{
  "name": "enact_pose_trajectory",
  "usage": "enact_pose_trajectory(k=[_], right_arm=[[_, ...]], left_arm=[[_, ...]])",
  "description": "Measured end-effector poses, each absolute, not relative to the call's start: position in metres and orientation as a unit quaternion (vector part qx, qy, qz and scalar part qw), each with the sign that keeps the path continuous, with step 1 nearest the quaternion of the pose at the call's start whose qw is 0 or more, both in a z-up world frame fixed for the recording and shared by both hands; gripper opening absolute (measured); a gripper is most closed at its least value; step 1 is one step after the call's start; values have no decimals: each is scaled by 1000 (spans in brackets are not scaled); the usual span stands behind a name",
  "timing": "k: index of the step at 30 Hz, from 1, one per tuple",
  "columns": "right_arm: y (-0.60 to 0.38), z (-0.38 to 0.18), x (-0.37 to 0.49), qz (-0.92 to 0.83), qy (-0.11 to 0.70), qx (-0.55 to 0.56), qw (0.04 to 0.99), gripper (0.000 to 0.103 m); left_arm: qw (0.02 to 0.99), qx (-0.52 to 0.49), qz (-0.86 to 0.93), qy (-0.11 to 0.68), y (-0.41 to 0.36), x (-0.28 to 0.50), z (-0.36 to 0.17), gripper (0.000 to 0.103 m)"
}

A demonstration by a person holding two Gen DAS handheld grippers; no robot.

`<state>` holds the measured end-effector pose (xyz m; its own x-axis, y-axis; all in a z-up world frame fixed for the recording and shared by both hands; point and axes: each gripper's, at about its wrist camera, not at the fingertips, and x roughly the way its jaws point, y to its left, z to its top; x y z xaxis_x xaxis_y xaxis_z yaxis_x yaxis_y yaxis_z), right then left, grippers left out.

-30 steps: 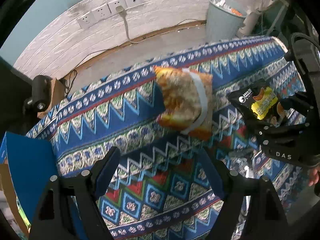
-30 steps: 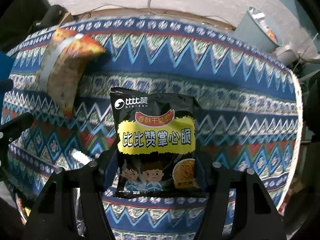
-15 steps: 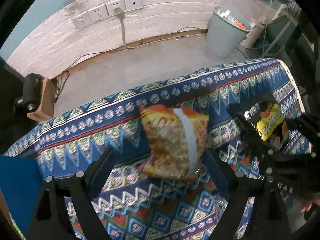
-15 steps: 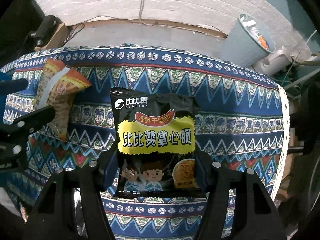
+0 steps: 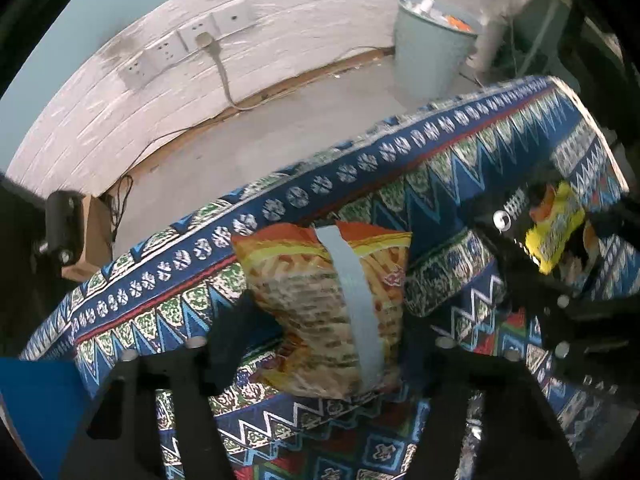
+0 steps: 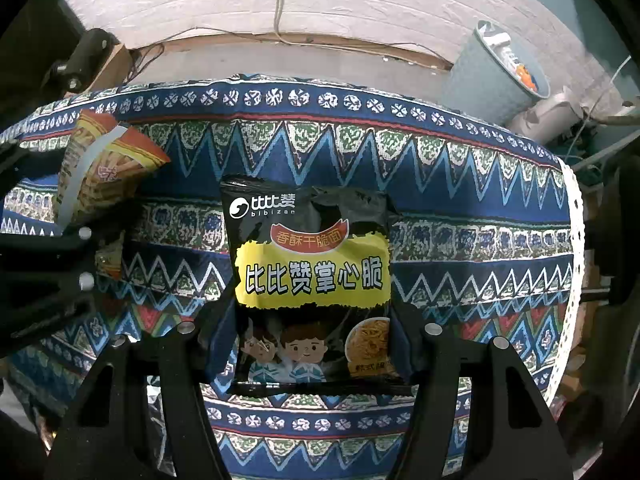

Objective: Organize snacks
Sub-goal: 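Grasp the orange striped bag with left tool while right tool grasps black yellow-label bag, then carry both bags over the box and open both tools to drop them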

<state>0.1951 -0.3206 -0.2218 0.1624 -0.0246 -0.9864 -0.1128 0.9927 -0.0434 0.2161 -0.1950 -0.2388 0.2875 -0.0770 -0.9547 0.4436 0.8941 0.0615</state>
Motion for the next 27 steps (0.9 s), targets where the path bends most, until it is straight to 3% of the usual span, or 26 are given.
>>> enact_pose_trajectory(k=[9, 27], right_arm=[[-322, -214, 189, 35, 641, -47, 766, 64], [-296, -161, 163, 57, 616, -39, 785, 64]], left_arm=[[792, 178, -171, 558, -186, 207, -232, 46], [816, 142, -146, 541, -141, 161, -175, 45]])
